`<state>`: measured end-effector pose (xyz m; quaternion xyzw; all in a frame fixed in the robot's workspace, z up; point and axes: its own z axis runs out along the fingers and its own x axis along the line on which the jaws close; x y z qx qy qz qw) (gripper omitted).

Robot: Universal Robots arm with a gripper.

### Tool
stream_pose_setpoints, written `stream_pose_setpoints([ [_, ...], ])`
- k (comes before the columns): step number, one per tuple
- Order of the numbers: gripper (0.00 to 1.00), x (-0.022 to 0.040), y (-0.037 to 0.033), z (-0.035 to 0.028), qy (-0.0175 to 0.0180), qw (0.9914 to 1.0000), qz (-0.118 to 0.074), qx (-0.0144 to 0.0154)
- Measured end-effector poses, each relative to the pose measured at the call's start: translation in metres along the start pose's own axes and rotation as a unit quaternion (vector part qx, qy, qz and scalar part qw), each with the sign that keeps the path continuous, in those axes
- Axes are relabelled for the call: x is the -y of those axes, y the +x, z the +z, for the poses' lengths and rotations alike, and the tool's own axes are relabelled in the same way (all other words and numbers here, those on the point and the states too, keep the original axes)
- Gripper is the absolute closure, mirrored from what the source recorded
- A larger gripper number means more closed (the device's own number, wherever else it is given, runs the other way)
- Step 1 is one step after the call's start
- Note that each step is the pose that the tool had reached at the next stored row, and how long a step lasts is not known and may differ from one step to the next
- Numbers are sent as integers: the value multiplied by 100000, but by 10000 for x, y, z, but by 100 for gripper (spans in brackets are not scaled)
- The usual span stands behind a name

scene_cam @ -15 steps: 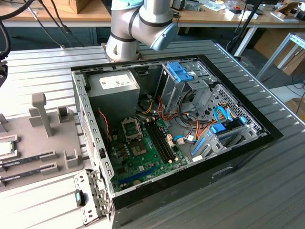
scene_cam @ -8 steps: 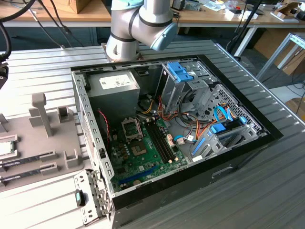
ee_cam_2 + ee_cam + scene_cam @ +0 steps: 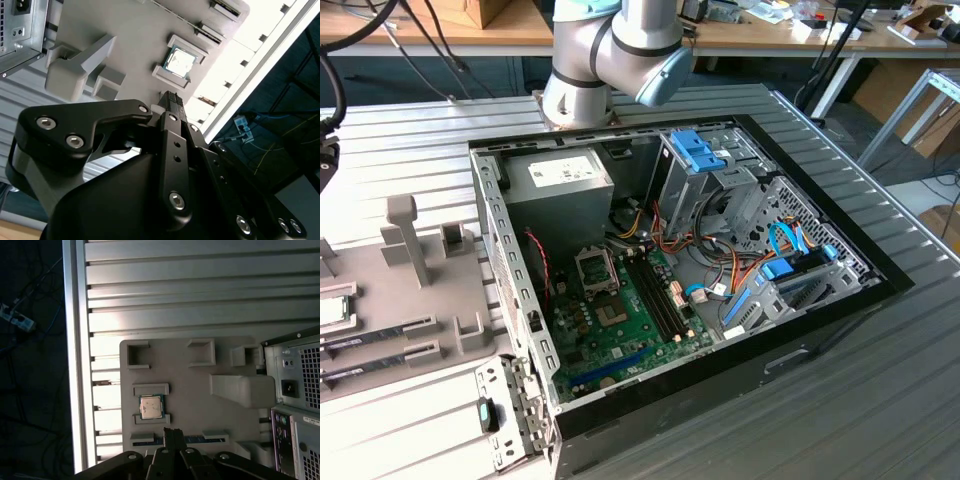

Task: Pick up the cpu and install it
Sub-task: 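Reach for the cpu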

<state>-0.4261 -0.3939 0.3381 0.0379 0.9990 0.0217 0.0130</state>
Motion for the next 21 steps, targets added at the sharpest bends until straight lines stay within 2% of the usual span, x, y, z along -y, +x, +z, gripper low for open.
stream_pose_setpoints([
  [21, 89, 5, 3, 106, -1, 100000, -1, 6],
])
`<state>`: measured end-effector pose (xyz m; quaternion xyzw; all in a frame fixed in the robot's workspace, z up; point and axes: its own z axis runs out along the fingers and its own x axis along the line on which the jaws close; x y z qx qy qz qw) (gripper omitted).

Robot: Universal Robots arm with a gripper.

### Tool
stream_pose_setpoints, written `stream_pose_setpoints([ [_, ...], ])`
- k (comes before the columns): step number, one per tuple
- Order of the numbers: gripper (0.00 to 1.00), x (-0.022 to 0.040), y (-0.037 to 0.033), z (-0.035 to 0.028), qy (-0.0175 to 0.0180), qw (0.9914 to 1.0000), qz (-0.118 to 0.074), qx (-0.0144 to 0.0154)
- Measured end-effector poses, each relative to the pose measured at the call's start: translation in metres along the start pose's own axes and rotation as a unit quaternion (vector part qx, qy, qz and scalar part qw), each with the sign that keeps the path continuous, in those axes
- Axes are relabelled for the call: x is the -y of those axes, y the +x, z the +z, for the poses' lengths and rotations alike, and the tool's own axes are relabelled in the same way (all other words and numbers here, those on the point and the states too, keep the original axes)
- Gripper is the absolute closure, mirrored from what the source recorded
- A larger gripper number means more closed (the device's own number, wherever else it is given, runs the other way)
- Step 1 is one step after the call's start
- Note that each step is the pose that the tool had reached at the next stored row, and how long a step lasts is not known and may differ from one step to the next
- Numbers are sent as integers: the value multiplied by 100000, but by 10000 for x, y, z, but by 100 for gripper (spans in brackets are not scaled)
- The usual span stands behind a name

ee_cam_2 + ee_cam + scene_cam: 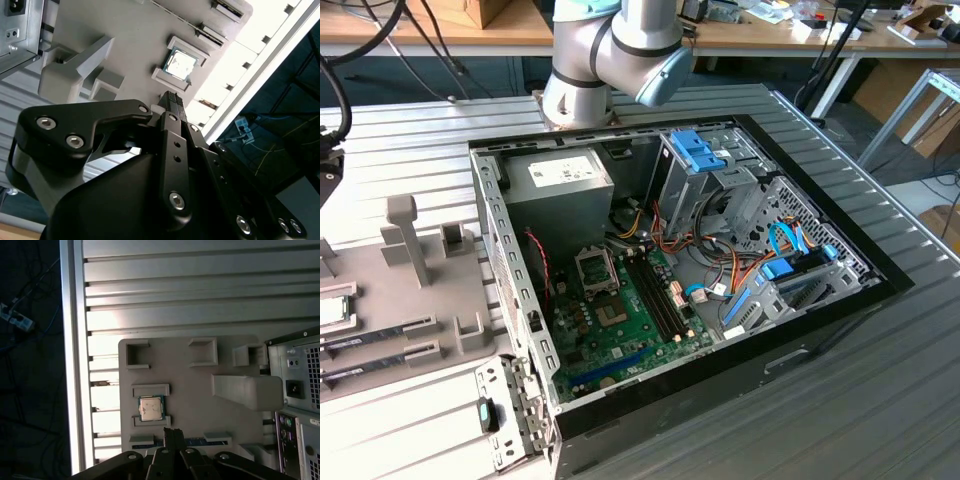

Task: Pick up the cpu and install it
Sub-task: 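Reach for the cpu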

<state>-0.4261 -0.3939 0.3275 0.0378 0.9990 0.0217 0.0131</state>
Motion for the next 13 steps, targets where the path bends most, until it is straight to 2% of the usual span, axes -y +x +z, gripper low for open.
stream_pose_setpoints([
  [13, 89, 4, 7, 74, 0, 100000, 3, -3],
])
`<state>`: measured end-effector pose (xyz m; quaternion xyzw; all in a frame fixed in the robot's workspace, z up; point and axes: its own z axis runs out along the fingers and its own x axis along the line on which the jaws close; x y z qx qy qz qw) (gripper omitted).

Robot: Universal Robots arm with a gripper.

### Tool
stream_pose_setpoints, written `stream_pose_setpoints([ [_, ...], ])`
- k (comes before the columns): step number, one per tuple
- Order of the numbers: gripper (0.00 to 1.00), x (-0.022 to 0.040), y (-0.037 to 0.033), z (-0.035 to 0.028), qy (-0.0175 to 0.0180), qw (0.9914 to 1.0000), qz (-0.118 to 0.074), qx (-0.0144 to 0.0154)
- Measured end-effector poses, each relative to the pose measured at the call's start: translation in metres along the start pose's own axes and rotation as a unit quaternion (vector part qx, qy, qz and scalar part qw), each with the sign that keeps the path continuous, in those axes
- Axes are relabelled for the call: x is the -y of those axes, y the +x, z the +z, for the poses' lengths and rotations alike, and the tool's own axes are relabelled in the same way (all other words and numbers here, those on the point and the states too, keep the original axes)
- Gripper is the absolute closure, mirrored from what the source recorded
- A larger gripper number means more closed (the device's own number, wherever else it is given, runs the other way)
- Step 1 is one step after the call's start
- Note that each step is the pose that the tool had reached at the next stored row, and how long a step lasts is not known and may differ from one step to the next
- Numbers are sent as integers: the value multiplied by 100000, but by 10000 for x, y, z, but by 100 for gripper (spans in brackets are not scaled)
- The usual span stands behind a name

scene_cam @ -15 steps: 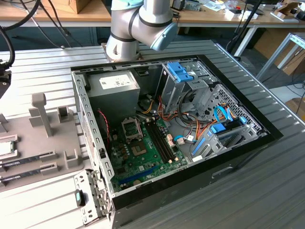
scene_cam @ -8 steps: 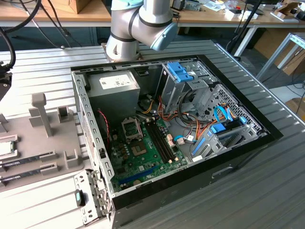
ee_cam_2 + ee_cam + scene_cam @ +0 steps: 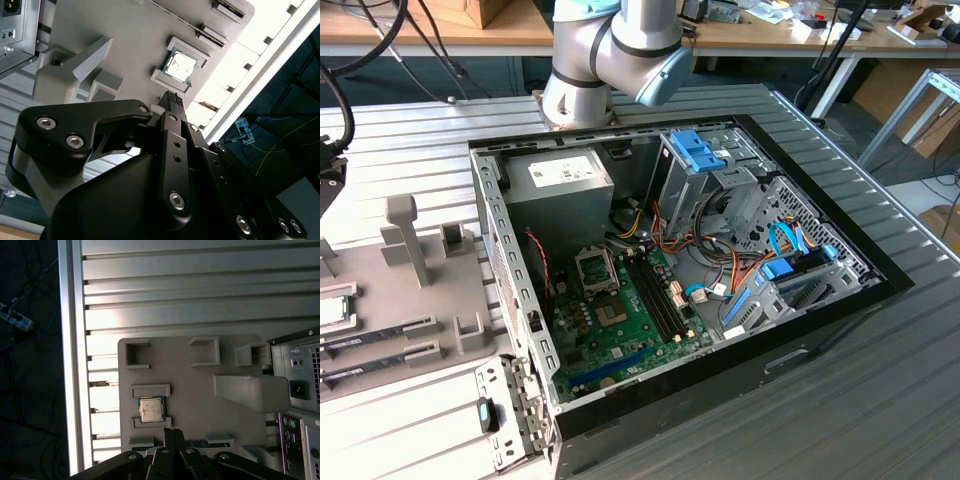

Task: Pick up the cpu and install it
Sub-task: 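Reach for the cpu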

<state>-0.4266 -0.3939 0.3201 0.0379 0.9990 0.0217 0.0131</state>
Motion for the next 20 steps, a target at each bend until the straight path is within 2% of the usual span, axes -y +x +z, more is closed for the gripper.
stream_pose_setpoints([
  [20, 89, -3, 4, 124, 0, 100000, -3, 0],
])
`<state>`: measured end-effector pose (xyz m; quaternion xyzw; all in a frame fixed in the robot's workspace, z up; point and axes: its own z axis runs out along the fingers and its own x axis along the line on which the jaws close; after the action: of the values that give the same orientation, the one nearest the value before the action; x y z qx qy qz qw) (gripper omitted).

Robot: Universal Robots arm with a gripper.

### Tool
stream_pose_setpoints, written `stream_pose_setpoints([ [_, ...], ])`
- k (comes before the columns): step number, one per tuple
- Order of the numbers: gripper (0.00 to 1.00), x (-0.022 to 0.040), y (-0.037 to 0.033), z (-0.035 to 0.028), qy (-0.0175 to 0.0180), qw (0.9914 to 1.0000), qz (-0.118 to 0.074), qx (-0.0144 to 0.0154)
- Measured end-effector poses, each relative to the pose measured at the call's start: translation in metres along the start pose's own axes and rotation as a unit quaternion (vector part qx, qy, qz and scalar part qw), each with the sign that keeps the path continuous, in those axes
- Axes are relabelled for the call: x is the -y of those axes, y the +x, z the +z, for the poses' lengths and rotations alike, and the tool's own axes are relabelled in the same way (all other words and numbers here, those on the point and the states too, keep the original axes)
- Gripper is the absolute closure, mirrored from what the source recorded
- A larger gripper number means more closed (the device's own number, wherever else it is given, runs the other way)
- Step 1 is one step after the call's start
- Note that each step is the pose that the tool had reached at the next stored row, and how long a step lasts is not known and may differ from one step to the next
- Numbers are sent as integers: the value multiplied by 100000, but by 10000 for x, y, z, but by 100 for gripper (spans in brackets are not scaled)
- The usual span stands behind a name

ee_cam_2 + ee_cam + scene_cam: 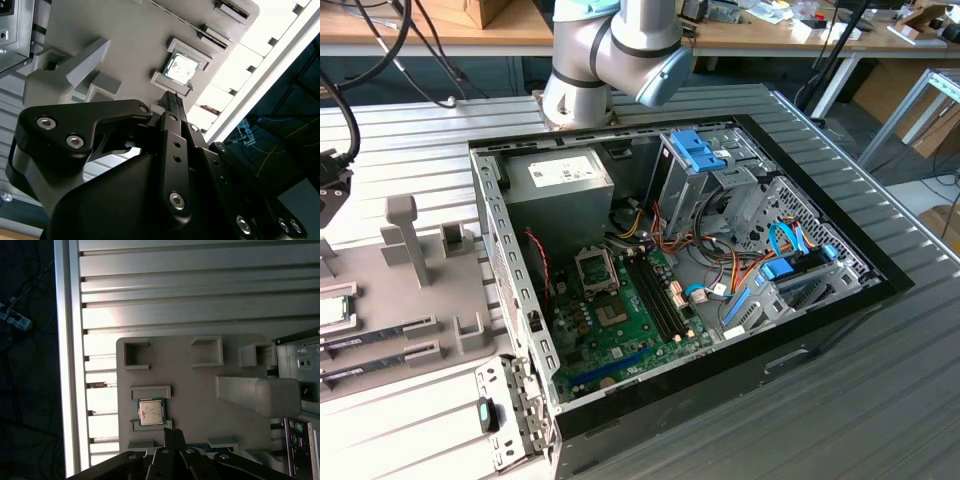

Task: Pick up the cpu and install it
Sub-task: 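Reach for the cpu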

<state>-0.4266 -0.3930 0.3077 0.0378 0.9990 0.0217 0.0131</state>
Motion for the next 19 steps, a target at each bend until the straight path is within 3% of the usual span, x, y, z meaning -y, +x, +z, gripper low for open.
stream_pose_setpoints([
  [19, 89, 4, 3, 99, -1, 100000, 3, 3],
])
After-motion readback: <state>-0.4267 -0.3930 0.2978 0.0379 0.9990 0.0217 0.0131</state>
